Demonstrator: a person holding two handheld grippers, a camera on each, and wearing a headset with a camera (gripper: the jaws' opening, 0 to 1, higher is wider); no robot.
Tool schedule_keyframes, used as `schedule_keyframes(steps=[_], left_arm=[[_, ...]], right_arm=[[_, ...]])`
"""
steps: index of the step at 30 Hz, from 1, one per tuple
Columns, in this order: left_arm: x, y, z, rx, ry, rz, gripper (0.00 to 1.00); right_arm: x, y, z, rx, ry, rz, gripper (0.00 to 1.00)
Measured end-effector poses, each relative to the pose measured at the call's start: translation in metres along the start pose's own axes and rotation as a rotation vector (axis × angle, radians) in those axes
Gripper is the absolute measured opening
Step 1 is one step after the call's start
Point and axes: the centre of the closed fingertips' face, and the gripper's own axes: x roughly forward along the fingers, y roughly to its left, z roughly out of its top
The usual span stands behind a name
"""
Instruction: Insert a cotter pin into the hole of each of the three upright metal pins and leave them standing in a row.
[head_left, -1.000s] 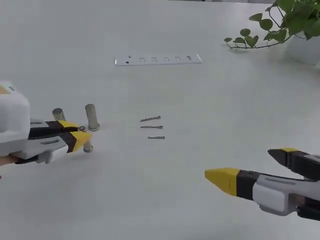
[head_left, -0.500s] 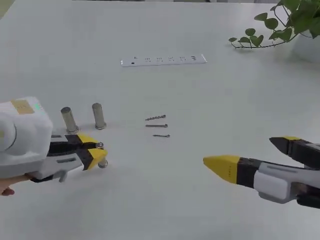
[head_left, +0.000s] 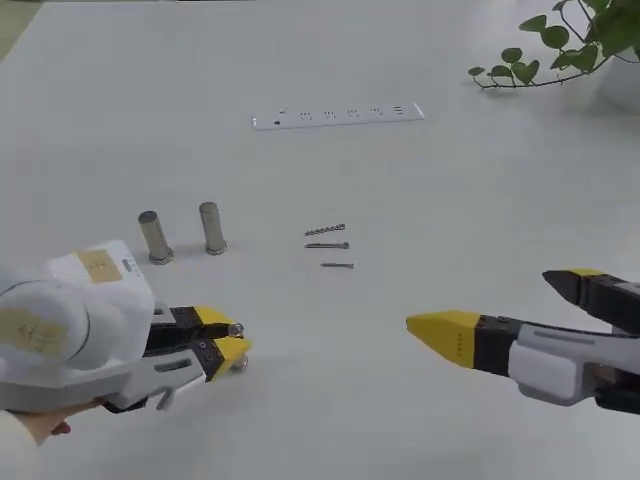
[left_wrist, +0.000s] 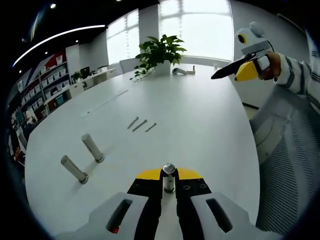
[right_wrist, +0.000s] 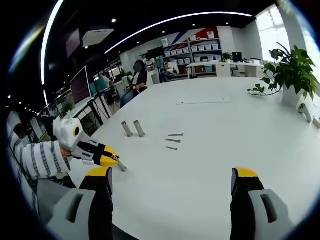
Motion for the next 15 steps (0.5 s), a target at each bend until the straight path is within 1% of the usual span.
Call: schedule_keyframes(steps=[4, 7, 9, 15], left_arm=[[0.0022, -0.0024, -0.0001, 0.009, -0.004, -0.009, 0.05], [0.0036, -0.0046, 0.0008, -0.005, -0.013, -0.013, 0.05], [0.0042, -0.0053, 0.0011, 0.0, -0.013, -0.011, 0.05], [0.0051, -0.0074, 0.0024, 0.004, -0.019, -0.009, 0.05]], right_arm=[[0.0008, 0.0007, -0.0014, -0.006, 0.006, -0.002, 0.98], [0.0014, 0.0017, -0.003, -0.012, 0.015, 0.002, 0.97], [0.0017, 0.0018, -0.0046, -0.015, 0.021, 0.0, 0.96], [0.0012, 0.0014, -0.005, -0.012, 0.018, -0.001, 0.96]])
